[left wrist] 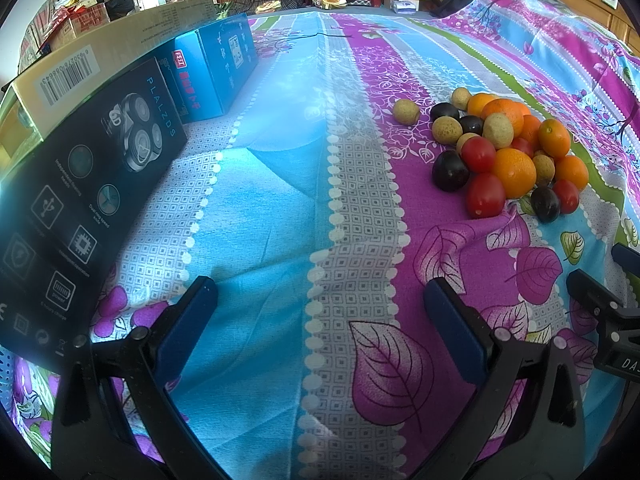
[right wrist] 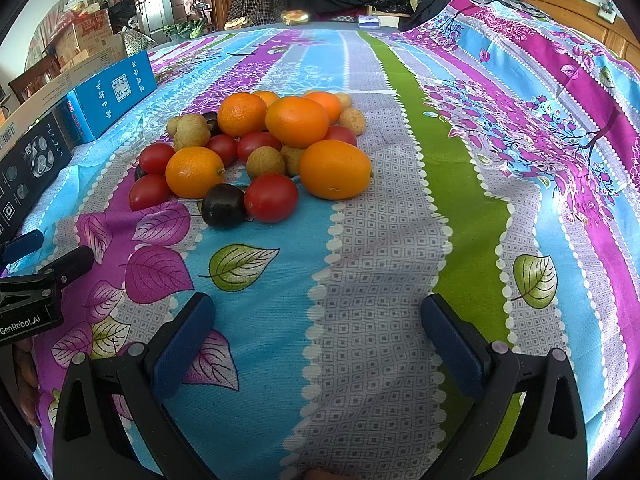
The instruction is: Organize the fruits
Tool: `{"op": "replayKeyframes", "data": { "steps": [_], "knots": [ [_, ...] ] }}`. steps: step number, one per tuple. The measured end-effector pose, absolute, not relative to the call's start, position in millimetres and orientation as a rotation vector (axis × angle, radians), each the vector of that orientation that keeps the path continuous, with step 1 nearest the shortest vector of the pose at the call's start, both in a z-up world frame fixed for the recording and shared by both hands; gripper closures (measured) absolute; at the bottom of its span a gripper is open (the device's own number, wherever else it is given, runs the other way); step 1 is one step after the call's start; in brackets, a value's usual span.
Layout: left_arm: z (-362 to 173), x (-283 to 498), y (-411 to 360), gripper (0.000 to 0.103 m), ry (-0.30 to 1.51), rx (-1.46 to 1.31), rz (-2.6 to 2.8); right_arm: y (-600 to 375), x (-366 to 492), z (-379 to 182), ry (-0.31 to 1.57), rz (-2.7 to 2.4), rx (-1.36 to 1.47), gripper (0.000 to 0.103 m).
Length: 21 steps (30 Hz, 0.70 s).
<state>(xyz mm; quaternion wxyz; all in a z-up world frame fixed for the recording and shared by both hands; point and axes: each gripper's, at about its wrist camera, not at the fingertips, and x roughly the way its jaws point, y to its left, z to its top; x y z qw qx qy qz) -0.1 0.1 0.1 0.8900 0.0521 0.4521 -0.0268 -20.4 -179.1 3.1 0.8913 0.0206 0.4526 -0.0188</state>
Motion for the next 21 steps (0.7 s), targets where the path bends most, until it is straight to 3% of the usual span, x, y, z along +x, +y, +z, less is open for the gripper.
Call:
{"op": "replayKeyframes", "data": {
  "steps": [21],
  "knots": [
    [7.3, 0.8, 2.4, 0.0, 0.972, 0.099, -0.095, -178.9, -21.1, 6.0, 0.956, -0.026, 0.04, 0.0]
  ]
}}
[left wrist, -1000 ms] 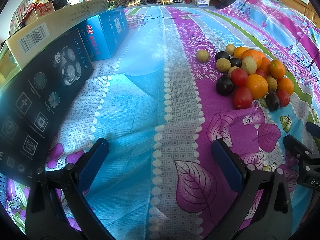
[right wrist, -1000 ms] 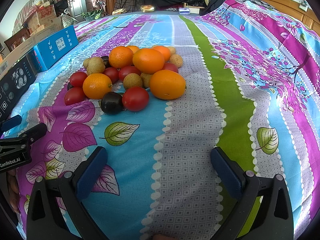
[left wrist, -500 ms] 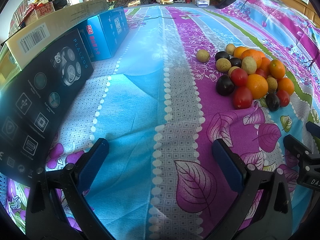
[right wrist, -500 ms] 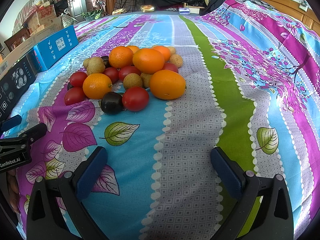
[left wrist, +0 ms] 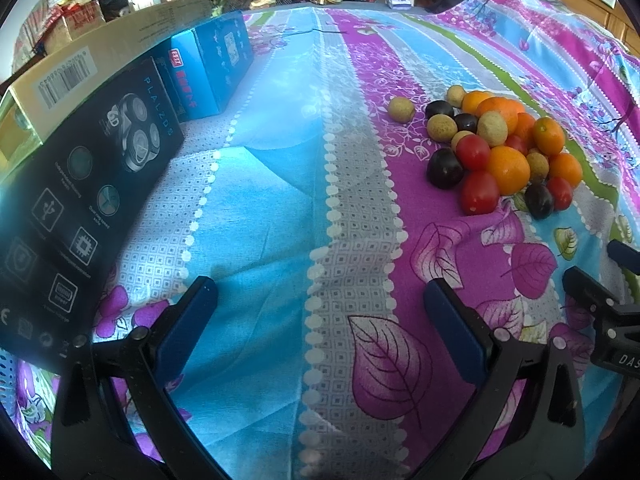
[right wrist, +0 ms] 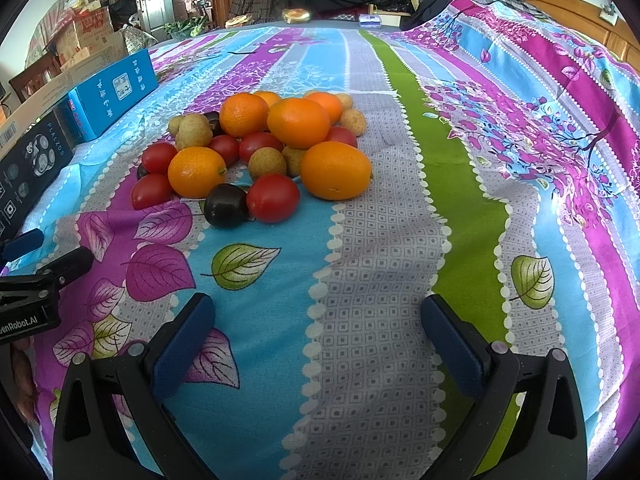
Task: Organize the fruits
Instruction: 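Grasp a red tomato with the left gripper while the right gripper approaches the pile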
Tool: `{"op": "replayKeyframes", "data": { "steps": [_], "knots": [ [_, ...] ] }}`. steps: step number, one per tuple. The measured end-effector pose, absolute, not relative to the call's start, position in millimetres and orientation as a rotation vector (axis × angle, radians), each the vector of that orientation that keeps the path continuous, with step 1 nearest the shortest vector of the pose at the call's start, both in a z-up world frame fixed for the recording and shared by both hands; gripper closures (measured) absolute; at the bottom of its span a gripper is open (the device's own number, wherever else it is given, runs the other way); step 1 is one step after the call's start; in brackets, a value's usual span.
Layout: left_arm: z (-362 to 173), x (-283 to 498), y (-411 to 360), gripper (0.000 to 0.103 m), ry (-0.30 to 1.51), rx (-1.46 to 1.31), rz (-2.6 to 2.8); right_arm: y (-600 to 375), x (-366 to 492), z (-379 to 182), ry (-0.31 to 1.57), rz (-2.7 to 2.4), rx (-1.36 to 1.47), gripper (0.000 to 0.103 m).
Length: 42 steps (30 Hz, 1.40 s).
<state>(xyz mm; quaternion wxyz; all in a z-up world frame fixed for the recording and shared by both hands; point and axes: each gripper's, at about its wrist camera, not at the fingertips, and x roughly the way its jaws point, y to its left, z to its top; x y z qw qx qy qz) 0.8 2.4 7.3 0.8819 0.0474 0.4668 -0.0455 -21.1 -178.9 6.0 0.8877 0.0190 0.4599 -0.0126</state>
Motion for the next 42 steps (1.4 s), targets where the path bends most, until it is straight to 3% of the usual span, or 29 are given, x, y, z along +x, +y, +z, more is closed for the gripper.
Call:
{"op": "replayKeyframes", "data": {
  "steps": [2, 3, 4, 6, 9, 13, 27, 28, 30, 34, 39, 42],
  "knots": [
    [12.9, -0.3, 2.7, 0.005, 0.99, 0.072, -0.15, -180.9, -23.0, 7.8, 0.97, 0.007, 0.037, 0.0],
    [20.1, -1.7, 1.8, 0.016, 0.983, 0.044, -0.205, -182.0, -23.5, 8.4, 0.972, 0.019, 0.034, 0.0],
    [24.3, -2.6, 0.8, 0.02, 0.976, 0.02, -0.248, -183.3, -24.7, 8.6, 0.973, 0.033, 0.031, 0.0],
    [36.4, -3.1, -5.8, 0.024, 0.94, -0.018, -0.319, -184.6, -29.5, 8.8, 0.97, 0.055, 0.03, 0.0],
    [45.4, 4.5, -24.0, 0.047, 0.93, -0.042, -0.445, -187.5, -32.6, 8.9, 0.964, 0.069, 0.041, 0.0],
    [35.3, 19.0, -50.2, 0.067, 0.964, 0.032, -0.511, -188.1, -32.2, 8.3, 0.963, 0.073, 0.046, 0.0],
    [14.6, 43.0, -56.1, 0.07, 0.997, -0.011, -0.476, -192.2, -34.2, 10.4, 0.96, 0.111, 0.07, 0.0],
    [14.5, 42.1, -59.5, 0.075, 0.994, 0.001, -0.482, -192.8, -34.3, 11.6, 0.961, 0.113, 0.069, 0.002],
    [14.6, 41.1, -63.2, 0.076, 0.985, 0.018, -0.48, -195.5, -35.5, 15.4, 0.964, 0.116, 0.074, 0.006],
    [18.2, 34.6, -57.0, 0.076, 0.97, 0.001, -0.478, -203.4, -37.8, 27.5, 0.954, 0.141, 0.102, 0.032],
    [28.3, 21.4, -38.8, 0.076, 0.952, -0.025, -0.448, -203.7, -28.1, 46.1, 0.914, 0.204, 0.121, 0.037],
    [35.6, 15.8, -30.9, 0.076, 0.943, -0.044, -0.439, -196.1, -11.2, 45.7, 0.921, 0.254, 0.123, 0.048]
  ]
}}
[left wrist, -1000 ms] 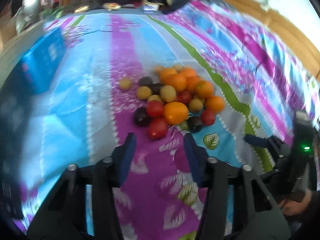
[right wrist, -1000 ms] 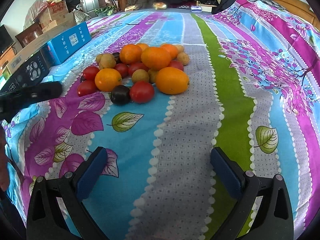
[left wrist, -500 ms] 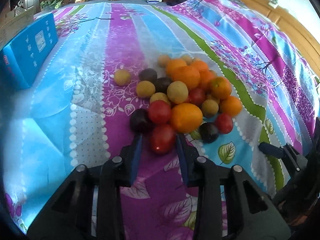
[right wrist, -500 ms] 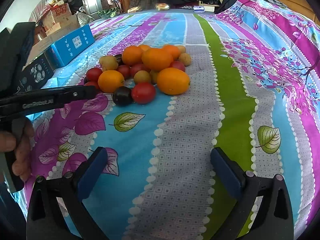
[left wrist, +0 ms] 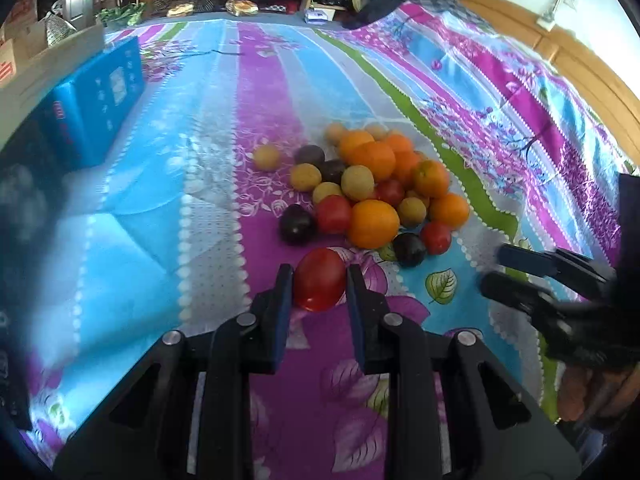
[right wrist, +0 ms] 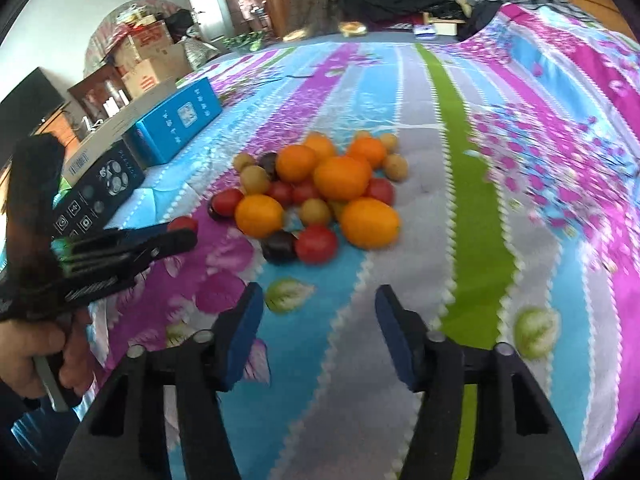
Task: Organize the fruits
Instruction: 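Grasp a red tomato with the left gripper while the right gripper approaches the pile, then grasp a large orange with the right gripper while the left holds the tomato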
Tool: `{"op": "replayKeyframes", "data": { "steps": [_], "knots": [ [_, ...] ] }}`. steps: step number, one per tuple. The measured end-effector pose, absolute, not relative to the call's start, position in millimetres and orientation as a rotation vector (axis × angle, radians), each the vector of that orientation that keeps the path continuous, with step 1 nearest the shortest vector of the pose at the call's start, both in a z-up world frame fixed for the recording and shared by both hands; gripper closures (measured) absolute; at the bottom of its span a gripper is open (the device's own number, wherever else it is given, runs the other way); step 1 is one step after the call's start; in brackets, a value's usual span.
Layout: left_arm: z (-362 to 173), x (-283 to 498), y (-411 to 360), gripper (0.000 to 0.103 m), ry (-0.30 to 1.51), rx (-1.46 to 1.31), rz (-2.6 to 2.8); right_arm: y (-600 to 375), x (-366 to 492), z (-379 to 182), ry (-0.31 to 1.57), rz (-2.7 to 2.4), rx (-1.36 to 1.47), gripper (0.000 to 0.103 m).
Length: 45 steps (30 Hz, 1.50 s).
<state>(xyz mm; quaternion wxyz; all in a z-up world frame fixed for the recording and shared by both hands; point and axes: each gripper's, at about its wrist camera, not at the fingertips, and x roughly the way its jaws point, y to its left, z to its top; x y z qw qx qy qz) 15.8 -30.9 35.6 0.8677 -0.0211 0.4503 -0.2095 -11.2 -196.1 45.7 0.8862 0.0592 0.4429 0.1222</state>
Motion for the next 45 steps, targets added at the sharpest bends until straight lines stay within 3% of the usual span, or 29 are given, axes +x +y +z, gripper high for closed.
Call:
{"op": "replayKeyframes", "data": {
  "steps": [5, 22, 25, 40, 42, 44, 45],
  "knots": [
    [43.3, 9.8, -30.6, 0.076, 0.933, -0.055, -0.452, -189.8, 17.8, 32.7, 0.964, 0.29, 0.137, 0.068],
    [31.7, 13.7, -32.5, 0.076, 0.959, -0.085, -0.473, -189.8, 38.7, 17.6, 0.954, 0.329, 0.123, 0.064],
    [31.5, 12.5, -31.4, 0.076, 0.961, -0.089, -0.469, -193.2, 38.3, 18.8, 0.961, 0.355, 0.145, 0.068],
    [14.6, 5.8, -35.9, 0.076, 0.983, -0.041, -0.452, -190.1, -16.7, 23.1, 0.962, 0.325, 0.094, 0.068],
    [15.5, 3.9, -36.2, 0.076, 0.979, -0.043, -0.451, -190.5, -14.4, 23.9, 0.966, 0.319, 0.094, 0.066],
    [17.4, 2.9, -35.1, 0.076, 0.975, -0.045, -0.452, -190.5, -13.7, 28.3, 0.959, 0.311, 0.089, 0.045],
    [17.8, 3.1, -34.0, 0.076, 0.974, -0.045, -0.451, -191.0, -14.5, 32.3, 0.946, 0.312, 0.087, 0.041]
  ]
}}
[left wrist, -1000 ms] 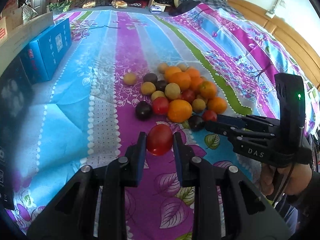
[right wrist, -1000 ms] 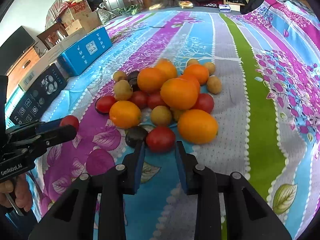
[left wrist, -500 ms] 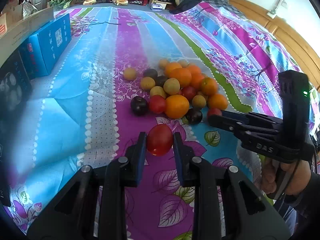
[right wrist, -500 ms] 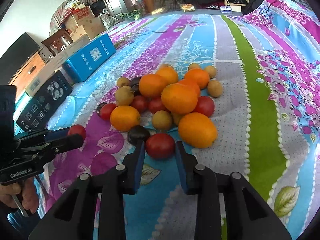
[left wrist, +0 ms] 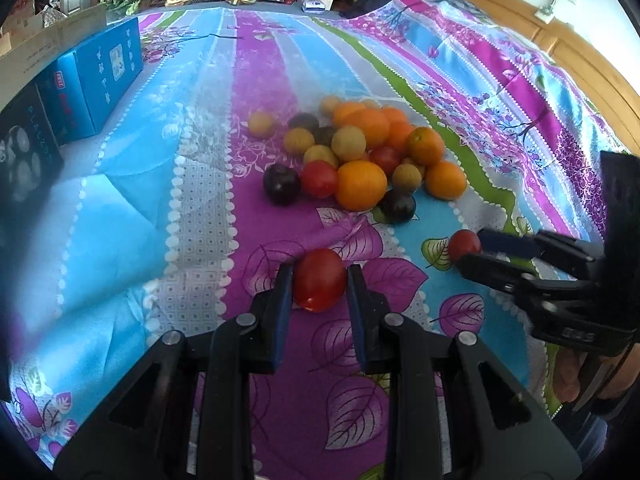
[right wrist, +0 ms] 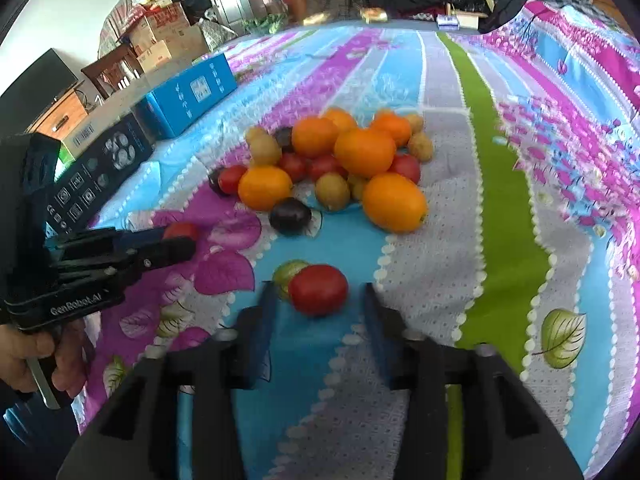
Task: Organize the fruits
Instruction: 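Grasp a large orange with the right gripper while the left holds the tomato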
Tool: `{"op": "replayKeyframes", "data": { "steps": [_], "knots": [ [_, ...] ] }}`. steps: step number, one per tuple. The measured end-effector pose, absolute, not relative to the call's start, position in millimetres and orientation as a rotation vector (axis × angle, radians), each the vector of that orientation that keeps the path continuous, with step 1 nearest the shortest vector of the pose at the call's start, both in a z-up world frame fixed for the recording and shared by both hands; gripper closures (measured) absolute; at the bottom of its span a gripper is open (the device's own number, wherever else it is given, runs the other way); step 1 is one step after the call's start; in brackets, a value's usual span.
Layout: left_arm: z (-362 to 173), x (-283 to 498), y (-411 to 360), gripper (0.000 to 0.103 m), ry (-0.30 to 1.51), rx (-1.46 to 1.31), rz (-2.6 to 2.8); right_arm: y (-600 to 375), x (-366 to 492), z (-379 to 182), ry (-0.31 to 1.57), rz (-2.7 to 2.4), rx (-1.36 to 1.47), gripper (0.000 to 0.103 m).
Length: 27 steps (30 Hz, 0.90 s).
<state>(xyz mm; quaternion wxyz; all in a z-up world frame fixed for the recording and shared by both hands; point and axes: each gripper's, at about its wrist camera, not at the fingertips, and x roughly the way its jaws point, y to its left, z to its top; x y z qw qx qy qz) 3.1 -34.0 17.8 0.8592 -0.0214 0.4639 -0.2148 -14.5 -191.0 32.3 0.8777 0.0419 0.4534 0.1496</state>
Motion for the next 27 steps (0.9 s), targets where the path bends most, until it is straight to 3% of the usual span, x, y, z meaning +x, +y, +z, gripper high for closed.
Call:
{"op": "replayKeyframes", "data": {
  "steps": [7, 18, 20, 27],
  "knots": [
    [16.5, 6.2, -32.4, 0.076, 0.984, -0.074, -0.447, -211.4, -3.9, 51.6, 0.879, 0.262, 0.114, 0.038],
    [15.1, 9.6, -39.1, 0.076, 0.992, -0.069, -0.451, -214.4, 51.4, 21.3, 0.955, 0.202, 0.059, 0.039],
    [14.8, 10.2, -39.4, 0.076, 0.993, -0.067, -0.448, -215.3, 52.8, 17.8, 0.964, 0.192, 0.062, 0.057],
    [24.0, 10.4, -39.9, 0.076, 0.976, -0.05, -0.423, -214.9, 41.6, 28.0, 0.956, 0.164, 0.072, 0.058]
  ]
}}
